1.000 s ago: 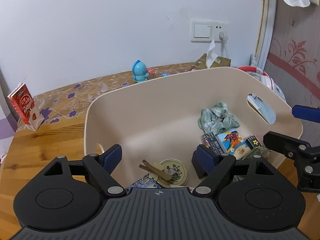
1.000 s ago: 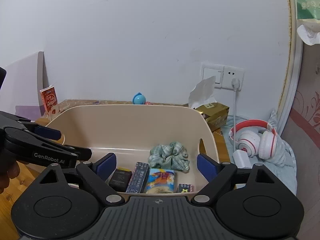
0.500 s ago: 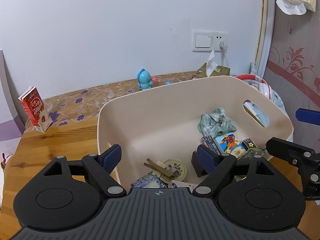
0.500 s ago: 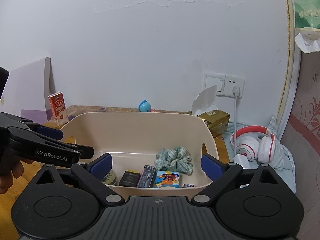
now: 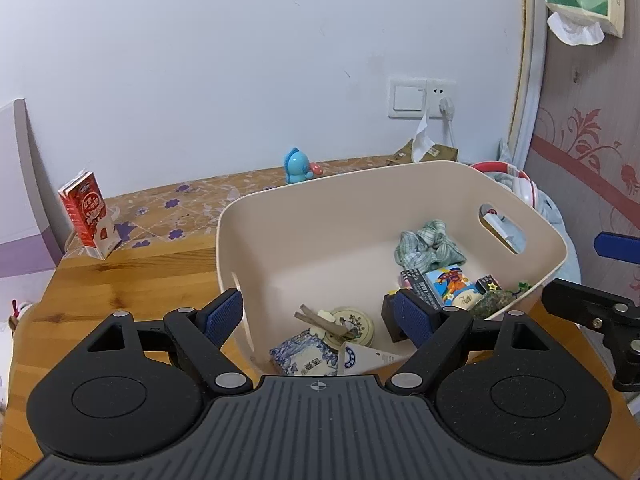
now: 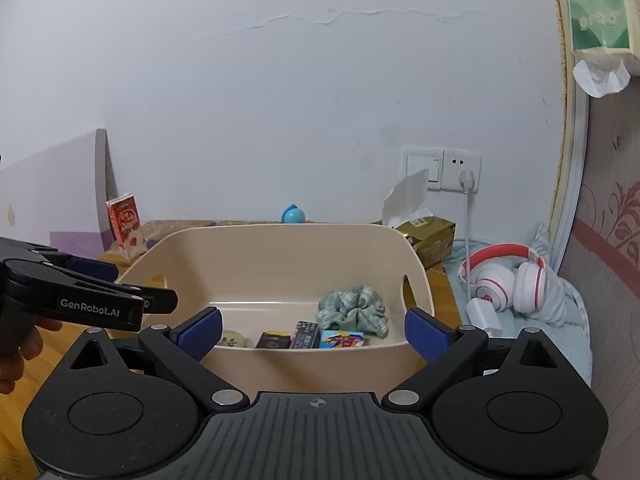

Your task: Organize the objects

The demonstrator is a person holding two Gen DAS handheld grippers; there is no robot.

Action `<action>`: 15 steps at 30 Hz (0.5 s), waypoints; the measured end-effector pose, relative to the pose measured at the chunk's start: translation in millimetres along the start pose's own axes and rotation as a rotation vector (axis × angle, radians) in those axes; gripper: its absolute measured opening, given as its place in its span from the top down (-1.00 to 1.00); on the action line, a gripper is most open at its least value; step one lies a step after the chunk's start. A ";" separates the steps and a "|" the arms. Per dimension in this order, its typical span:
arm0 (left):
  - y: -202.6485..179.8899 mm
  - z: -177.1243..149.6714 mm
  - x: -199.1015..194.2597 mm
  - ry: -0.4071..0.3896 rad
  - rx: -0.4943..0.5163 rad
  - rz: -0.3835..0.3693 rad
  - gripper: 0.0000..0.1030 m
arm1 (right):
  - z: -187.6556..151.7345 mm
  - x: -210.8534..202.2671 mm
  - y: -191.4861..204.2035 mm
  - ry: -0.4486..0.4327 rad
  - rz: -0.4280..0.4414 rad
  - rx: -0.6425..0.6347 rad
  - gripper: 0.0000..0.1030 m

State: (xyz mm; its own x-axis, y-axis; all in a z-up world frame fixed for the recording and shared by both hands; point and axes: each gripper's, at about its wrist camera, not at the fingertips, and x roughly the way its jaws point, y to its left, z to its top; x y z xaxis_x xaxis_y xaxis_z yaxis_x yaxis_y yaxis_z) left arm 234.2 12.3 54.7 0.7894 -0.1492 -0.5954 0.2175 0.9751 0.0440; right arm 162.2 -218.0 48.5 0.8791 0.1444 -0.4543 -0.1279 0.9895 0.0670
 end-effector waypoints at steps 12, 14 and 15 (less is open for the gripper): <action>-1.7 -12.9 -39.9 -0.058 0.000 0.006 -0.63 | -8.6 -28.7 6.6 -0.045 -0.003 -0.002 -0.96; -3.4 -16.0 -48.7 -0.072 0.005 0.010 -0.63 | -9.6 -36.1 10.1 -0.057 -0.003 -0.014 -0.98; -3.9 -17.4 -52.5 -0.076 0.004 0.008 -0.63 | -9.4 -38.3 10.5 -0.061 0.001 -0.016 -0.99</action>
State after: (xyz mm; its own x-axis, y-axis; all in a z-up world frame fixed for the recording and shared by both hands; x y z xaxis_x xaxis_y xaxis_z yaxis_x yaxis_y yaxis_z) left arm 181.9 19.2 71.8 0.8327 -0.1534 -0.5320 0.2131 0.9756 0.0522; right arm 122.9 -213.2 58.3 0.9052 0.1454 -0.3992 -0.1354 0.9894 0.0532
